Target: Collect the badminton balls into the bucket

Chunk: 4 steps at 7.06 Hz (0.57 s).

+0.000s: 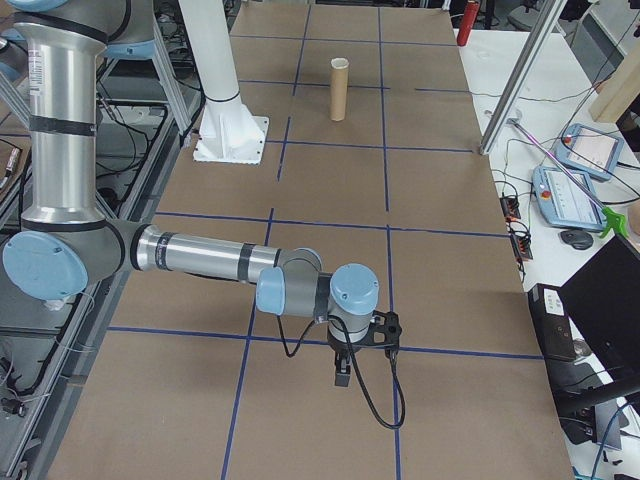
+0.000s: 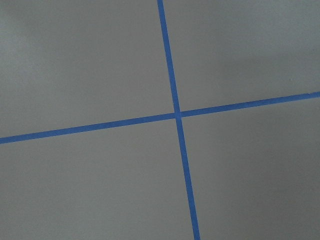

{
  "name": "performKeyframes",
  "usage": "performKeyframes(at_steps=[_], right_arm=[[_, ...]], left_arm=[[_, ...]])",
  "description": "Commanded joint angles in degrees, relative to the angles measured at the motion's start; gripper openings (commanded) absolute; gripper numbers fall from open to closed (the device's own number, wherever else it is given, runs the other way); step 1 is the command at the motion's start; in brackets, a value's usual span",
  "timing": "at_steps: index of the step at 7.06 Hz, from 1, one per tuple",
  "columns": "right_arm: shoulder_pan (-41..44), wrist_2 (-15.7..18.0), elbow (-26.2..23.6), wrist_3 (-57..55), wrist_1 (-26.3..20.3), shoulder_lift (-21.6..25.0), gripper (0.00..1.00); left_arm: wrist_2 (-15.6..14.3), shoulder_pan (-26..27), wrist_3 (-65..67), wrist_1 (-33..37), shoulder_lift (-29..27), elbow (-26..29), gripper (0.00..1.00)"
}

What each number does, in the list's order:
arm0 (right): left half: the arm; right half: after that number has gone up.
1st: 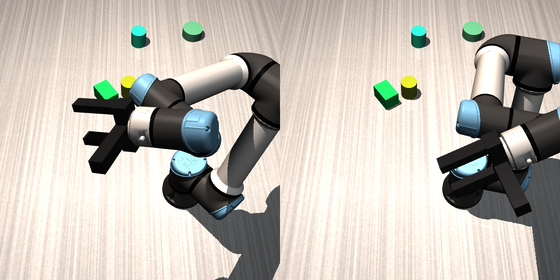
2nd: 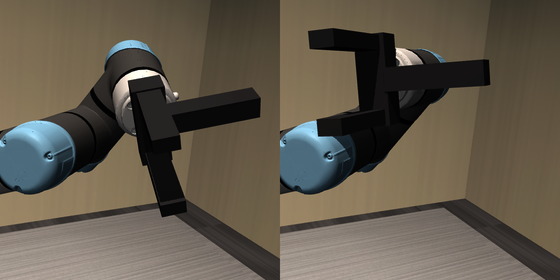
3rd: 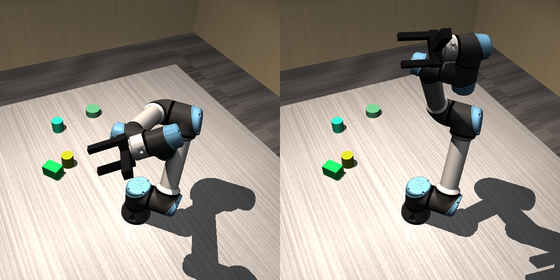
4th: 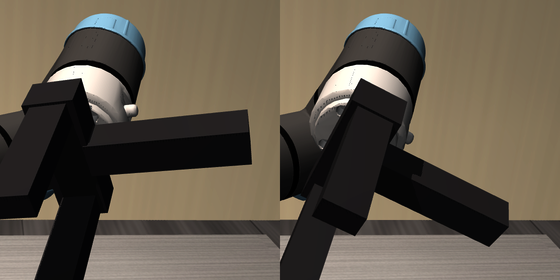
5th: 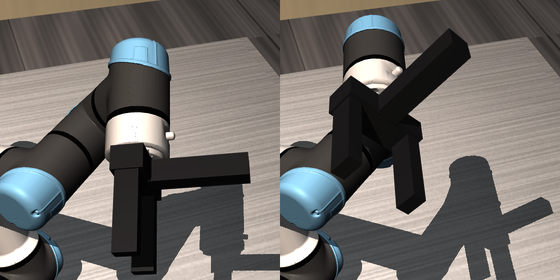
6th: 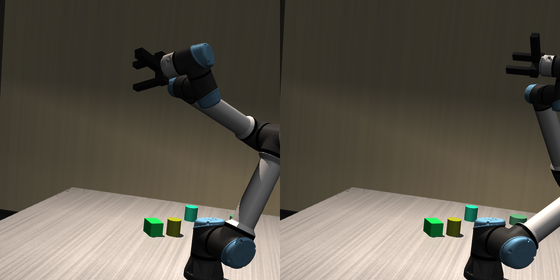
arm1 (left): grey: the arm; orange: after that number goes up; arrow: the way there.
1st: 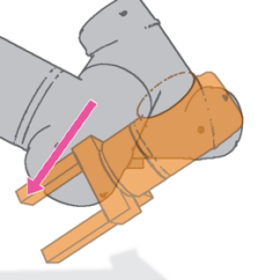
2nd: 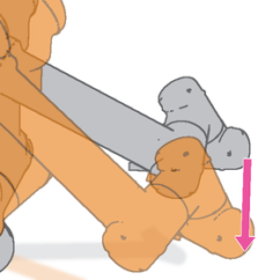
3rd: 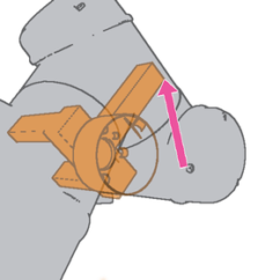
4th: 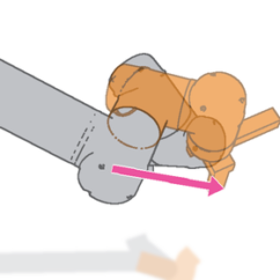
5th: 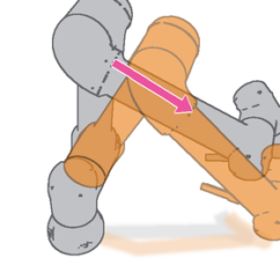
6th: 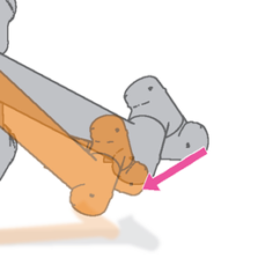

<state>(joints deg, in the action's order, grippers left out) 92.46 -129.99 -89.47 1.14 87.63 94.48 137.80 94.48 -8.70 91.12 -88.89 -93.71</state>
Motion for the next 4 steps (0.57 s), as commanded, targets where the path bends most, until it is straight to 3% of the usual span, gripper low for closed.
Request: performKeyframes(at_steps=[1,4], right_arm=[[0.0,0.0,0.0,0.0,0.0,0.0,1.00],[0.0,0.0,0.0,0.0,0.0,0.0,1.00]], left_arm=[[0.0,0.0,0.0,-0.1,0.0,0.2,1.00],[-0.1,0.0,0.0,-0.4,0.0,0.2,1.00]])
